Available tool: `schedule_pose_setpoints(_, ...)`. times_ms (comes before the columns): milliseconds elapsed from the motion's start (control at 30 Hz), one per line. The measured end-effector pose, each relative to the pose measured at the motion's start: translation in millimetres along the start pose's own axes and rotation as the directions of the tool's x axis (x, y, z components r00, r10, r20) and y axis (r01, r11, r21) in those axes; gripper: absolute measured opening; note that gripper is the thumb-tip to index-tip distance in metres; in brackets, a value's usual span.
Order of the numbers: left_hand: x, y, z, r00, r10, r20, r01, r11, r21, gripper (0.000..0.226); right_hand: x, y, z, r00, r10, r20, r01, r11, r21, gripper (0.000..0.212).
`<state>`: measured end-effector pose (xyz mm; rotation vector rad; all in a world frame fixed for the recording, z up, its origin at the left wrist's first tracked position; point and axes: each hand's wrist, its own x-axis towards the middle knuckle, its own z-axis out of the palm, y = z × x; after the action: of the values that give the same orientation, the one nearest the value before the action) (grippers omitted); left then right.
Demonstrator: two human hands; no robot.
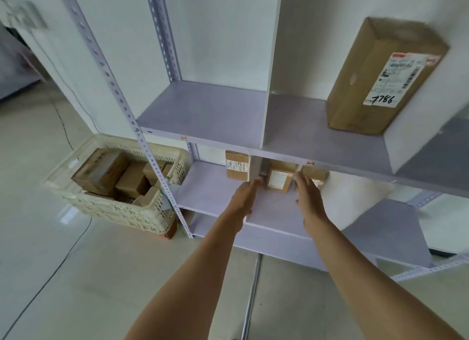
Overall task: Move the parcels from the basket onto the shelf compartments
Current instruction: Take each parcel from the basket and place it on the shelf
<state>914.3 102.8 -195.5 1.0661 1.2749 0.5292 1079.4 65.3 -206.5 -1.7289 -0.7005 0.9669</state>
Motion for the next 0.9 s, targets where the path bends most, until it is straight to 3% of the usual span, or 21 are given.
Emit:
schedule_pose_setpoints(167,-58.1,-1.7,-29.8,0.996,0.029,-0.084,-0.035,0.998,-0.061,0.059,-43.1,-17.0,15.8,0.992,-0.079,0.101,0.078,0.997,0.017,0.047)
schedule_pose_setpoints(367,-103.3,-16.6,-90.7,0.980,0.053,-0.194,-0.081,0.987,-0.136,0.054,-87.6,-28.6,67.6,0.964,-0.117,0.240,0.111,0.993,0.038,0.043)
schedule_pose_setpoints(467,-113.2,-25.1,-127.5,0.972,0.042,-0.231,-0.081,0.984,-0.161,0.040,-104.5,-30.8,101.8,0.948,-0.137,0.286,0.139,0.990,0.012,0.051)
schedule_pose_setpoints(667,-105.7,-42.9,-228.1,0.968,0.029,-0.249,-0.075,0.981,-0.180,0.030,-124.3,-34.2,195.7,0.938,-0.081,0.337,0.091,0.996,-0.013,0.048)
schedule_pose_setpoints(800,-100.9,-56.2,-308.2,0.971,-0.014,-0.237,-0.029,0.984,-0.178,0.035,-137.5,-35.3,274.9,0.937,-0.053,0.346,0.068,0.997,-0.034,0.048)
schedule_pose_setpoints(900,-96.7,-65.7,-367.6,0.967,-0.057,-0.250,0.017,0.987,-0.162,0.031,-148.4,-42.6,329.4,0.935,-0.031,0.352,0.048,0.998,-0.040,0.032)
